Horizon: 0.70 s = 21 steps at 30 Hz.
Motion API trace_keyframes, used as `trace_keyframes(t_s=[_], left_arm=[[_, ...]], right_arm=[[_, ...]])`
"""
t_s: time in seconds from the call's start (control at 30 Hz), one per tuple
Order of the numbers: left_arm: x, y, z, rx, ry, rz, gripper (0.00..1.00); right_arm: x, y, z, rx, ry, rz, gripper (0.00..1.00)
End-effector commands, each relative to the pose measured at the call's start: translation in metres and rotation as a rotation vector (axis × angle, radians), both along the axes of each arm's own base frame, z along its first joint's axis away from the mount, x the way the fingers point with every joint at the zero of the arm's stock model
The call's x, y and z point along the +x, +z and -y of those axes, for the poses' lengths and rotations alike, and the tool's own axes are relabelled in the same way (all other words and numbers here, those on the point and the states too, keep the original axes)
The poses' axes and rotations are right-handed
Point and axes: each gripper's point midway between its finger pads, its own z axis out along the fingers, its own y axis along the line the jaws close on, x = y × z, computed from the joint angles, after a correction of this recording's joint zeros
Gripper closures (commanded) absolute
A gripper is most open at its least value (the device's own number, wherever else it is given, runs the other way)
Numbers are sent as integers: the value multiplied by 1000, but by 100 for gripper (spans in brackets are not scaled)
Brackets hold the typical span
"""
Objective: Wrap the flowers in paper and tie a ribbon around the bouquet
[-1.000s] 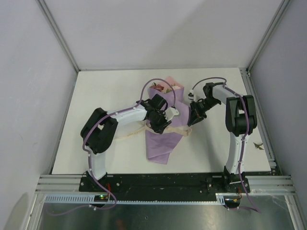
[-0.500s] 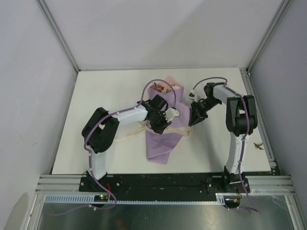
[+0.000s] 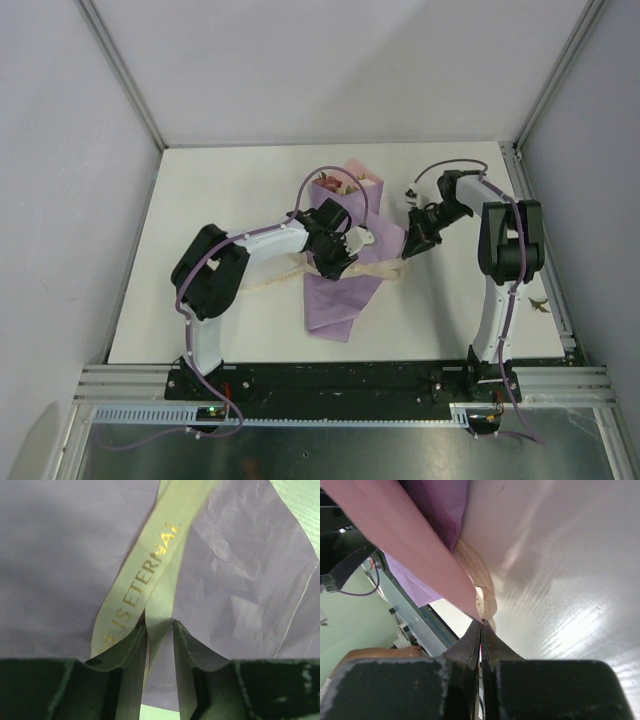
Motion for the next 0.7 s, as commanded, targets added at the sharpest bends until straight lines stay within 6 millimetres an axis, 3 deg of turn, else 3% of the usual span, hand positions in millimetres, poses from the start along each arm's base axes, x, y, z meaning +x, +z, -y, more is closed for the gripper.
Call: trace_keyframes(t_s=[0.0,0.07,0.2,0.37,0.5,0.67], left_arm=[[5,-4,-1,24,-29,36,65],[6,-5,-3,29,-33,38,62],[6,-6,-2,30,-42,41,65],[7,-6,-1,29,-44,43,68],[6,-5,-1,26,-43,43,68],[6,-1,-2,21,-44,50,62]], right_arm=[[9,35,8,70,-40,85,100],[8,36,6,84,-41,76,100],[3,33,3,82,-20,63,89],[3,30,3,58,2,79,99],[5,26,8,20,6,92,100],[12,24,30,-43,-24,122,100]])
